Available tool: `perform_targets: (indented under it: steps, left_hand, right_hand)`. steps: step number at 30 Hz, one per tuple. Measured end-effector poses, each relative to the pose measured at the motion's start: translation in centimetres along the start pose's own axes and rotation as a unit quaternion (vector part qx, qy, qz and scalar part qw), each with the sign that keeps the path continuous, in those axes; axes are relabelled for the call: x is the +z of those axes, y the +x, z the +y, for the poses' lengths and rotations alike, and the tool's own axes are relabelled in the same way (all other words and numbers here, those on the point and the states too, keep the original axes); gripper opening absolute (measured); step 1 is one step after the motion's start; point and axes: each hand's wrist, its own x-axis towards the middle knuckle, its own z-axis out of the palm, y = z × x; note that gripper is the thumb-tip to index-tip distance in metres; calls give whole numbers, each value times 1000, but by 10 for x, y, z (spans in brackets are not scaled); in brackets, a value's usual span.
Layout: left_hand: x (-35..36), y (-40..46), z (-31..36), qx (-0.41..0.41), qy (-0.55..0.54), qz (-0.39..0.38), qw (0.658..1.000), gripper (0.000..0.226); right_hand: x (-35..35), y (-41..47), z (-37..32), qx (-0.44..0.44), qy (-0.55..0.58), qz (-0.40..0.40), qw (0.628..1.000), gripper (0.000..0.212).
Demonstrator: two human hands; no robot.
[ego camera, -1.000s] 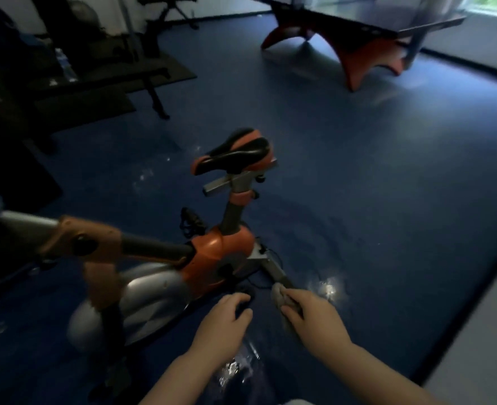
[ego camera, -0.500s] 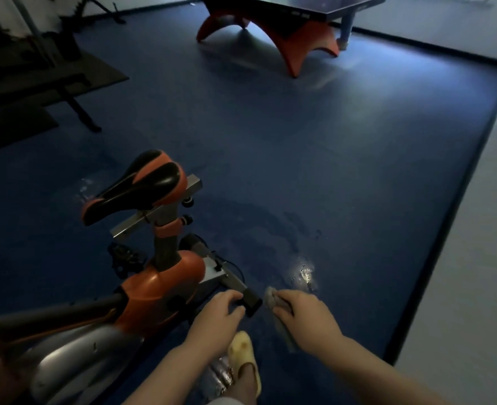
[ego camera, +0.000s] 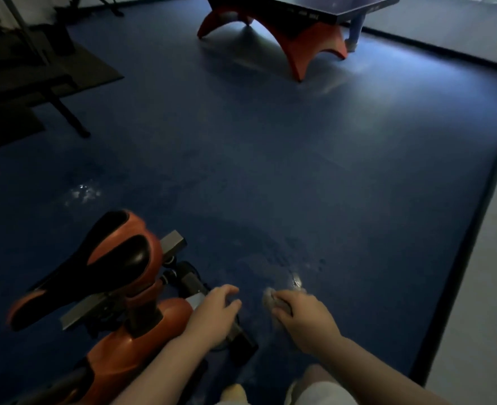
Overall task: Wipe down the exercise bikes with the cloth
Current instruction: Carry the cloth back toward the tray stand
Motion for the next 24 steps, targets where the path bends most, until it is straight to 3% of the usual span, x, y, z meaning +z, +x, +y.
perform_targets:
  steps: [7, 16, 24]
  left_hand:
    - [-17, 86, 21, -39, -21, 60, 997, 32]
    - [-22, 205, 97, -113, -115, 144, 976, 33]
    - [-73, 241, 102, -173, -165, 263, 935, 30]
  right_hand:
    - [-40, 114, 17, -52, -10, -25, 998, 23]
    - [-138, 285, 46, -150, -82, -81, 982, 21]
    - [-165, 401, -20, -239, -120, -145, 953, 27]
